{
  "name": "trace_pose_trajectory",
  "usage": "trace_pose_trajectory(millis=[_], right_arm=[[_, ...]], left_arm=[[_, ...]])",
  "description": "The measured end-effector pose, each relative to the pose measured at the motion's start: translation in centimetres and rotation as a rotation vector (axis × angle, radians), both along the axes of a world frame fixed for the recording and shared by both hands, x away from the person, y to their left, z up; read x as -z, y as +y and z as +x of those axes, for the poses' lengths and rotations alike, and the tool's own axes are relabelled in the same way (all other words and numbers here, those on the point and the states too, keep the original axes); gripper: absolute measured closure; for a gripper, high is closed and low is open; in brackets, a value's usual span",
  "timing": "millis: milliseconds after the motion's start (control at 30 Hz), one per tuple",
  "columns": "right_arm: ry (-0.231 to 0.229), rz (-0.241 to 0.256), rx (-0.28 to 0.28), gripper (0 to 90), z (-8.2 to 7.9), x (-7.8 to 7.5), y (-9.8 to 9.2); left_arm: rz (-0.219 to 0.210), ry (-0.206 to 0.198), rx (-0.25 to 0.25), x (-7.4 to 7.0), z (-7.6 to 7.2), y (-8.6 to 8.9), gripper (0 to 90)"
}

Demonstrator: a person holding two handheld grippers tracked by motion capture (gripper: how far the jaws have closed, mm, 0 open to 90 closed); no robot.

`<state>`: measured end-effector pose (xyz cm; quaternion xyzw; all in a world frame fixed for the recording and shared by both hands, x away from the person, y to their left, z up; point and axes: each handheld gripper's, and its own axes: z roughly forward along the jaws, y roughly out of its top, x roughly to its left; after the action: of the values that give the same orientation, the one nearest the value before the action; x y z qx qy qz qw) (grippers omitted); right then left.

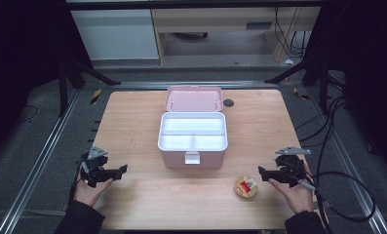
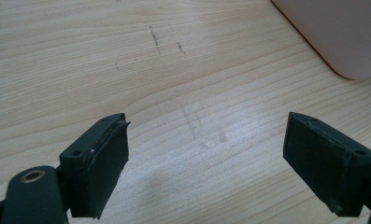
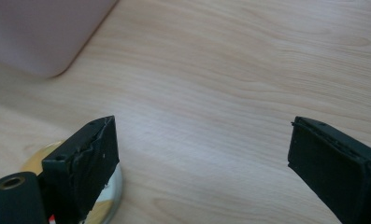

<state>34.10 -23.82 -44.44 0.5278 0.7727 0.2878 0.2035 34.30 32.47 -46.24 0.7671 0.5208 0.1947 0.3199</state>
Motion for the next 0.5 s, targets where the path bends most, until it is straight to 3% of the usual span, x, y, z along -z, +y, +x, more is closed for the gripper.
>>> trace_pose_trajectory(millis=[100, 267, 400, 433, 500], right_arm=[[0.036, -0.005, -0.077, 9.0, -0.9, 0.0, 1.9], [0.069, 0.019, -0.115, 8.5, -1.7, 0.5, 3.5], [0.127, -0.029, -0.15, 8.5, -2.4, 1.0, 5.0], [0.185, -0.059, -0.181, 5.8, -2.5, 1.3, 5.5], [0.206, -0.068, -0.192, 5.5, -2.4, 1.3, 5.7]], left_arm=[[-0.015, 0.013, -0.001, 0.2, -0.1, -0.1, 13.9], [-0.024, 0.014, 0.0, 0.2, -0.4, -0.2, 14.0], [-0.032, 0.013, 0.008, 0.1, -0.5, -0.4, 14.2], [-0.027, 0.017, 0.012, 0.1, -0.5, -0.5, 14.2], [-0.02, 0.022, 0.017, 0.3, -0.4, -0.6, 14.3]])
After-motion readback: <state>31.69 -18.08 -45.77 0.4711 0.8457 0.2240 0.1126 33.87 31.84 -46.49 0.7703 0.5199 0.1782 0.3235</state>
